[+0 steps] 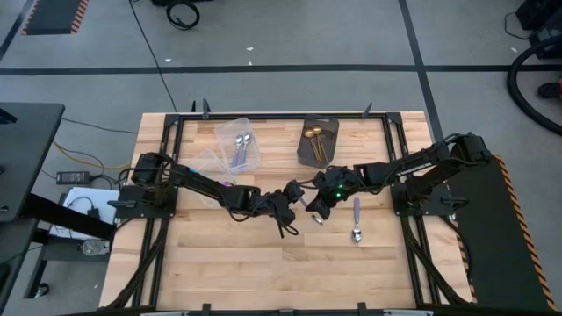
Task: Sort silverware by color (type)
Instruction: Put the purple spoon into the right transparent bin
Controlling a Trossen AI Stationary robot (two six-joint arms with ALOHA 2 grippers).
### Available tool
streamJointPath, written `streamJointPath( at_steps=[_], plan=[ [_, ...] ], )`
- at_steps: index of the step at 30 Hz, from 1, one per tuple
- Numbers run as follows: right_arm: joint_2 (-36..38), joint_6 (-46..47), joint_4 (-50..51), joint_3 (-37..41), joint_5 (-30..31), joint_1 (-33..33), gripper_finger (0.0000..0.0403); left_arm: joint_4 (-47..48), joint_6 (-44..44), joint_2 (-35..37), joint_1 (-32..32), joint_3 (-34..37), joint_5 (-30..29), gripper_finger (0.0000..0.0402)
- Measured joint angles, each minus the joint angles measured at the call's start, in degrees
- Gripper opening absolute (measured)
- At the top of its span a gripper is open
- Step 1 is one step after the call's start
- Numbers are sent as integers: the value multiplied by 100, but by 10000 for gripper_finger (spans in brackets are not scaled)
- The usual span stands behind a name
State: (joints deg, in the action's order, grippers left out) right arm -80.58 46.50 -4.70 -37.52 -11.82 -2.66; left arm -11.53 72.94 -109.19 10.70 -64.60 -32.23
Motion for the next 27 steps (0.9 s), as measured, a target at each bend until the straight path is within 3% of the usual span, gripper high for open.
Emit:
streamJointPath(
  at_steps=[10, 16, 22, 27],
  plan=[
    [0, -14, 50, 2, 6, 59, 46, -133, -94, 0, -31, 7, 354, 38],
    [2, -200, 32, 7, 258, 55, 65, -19, -405, 0, -34, 7, 467, 37],
    [85, -648, -269, -8, 512, 87, 129, 264, -1098, 0, -16, 2, 598, 37],
    [353, -1105, -174, -7, 1211, 74, 176, 799, -2155, 0, -28, 4, 500, 37]
  ],
)
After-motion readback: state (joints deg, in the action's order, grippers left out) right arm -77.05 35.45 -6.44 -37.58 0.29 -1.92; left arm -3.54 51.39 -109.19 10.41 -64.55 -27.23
